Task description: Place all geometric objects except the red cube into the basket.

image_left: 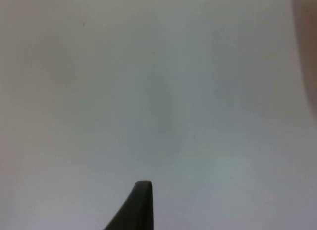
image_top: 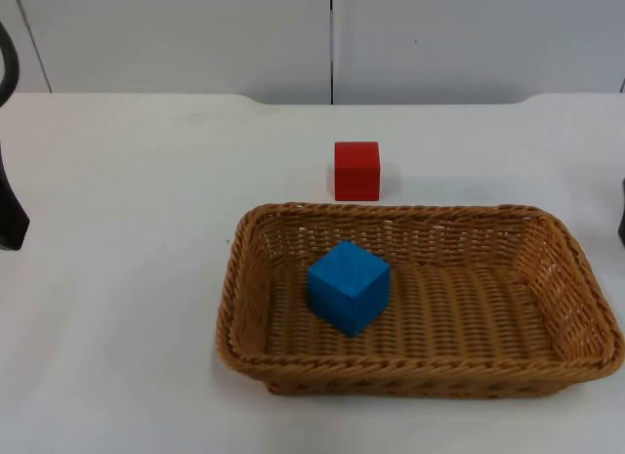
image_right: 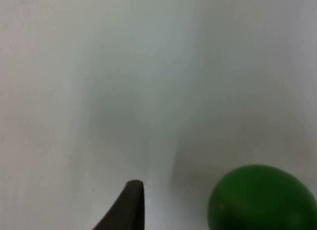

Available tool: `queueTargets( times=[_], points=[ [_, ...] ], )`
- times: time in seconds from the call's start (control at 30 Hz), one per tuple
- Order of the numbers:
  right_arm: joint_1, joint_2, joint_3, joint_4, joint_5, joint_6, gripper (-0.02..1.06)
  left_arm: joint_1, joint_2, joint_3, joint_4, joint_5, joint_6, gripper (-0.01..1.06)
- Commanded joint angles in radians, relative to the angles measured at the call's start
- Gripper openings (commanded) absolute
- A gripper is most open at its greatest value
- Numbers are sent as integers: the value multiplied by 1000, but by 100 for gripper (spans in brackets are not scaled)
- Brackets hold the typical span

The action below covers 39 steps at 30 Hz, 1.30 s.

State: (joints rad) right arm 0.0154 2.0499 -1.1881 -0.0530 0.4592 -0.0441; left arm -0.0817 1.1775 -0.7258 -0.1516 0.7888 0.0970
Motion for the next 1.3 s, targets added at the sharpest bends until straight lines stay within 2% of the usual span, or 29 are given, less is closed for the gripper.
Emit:
queueTargets(
  times=[0.0,0.2,0.27,0.3,0.33,0.37,0.4,0.43,0.47,0.5,0.57,0.7,0.8,0.87,0.9,0.97,1.13,1.27],
  points=[
    [-4,18,-7,11,-31,-14,105,2,-8,4,6,-9,1,105],
    [-4,47,-7,27,-39,-17,100,2,-8,4,6,-9,1,105],
    [-4,47,-7,34,-39,-23,91,2,-8,4,6,-15,1,105],
    [-4,47,-7,34,-39,-23,91,2,-8,4,6,-15,1,105],
    [-4,47,-7,38,-36,-23,84,2,-8,4,6,-16,1,105],
    [-4,47,-7,41,-28,-23,69,2,-8,4,6,-16,1,105],
    [-4,44,-7,42,-23,-23,60,2,-8,4,6,-16,1,105],
    [-4,32,-7,42,-10,-23,39,2,-8,4,6,-16,1,105],
    [-4,32,-7,42,-10,-23,39,2,-8,4,6,-16,1,105],
    [-4,17,-7,40,-2,-23,24,2,-8,4,6,-16,1,105],
    [-4,-26,-7,38,13,-23,0,2,-8,4,6,-16,1,105],
    [-4,-128,-7,37,62,-23,0,2,-8,4,6,-16,1,105],
    [-4,-234,-7,37,152,-23,0,2,-8,4,6,-16,1,105],
    [-4,-305,-7,37,257,-23,0,2,-8,4,6,-16,1,105],
    [-4,-305,-7,37,257,-23,0,2,-8,4,6,-16,1,105],
    [-4,-368,-7,39,336,-23,0,2,-8,4,6,-16,1,105],
    [-4,-408,-7,41,367,-23,0,2,-8,4,3,-16,1,105],
    [15,-410,-7,86,404,-34,0,2,-8,4,3,-16,1,105]
  ],
)
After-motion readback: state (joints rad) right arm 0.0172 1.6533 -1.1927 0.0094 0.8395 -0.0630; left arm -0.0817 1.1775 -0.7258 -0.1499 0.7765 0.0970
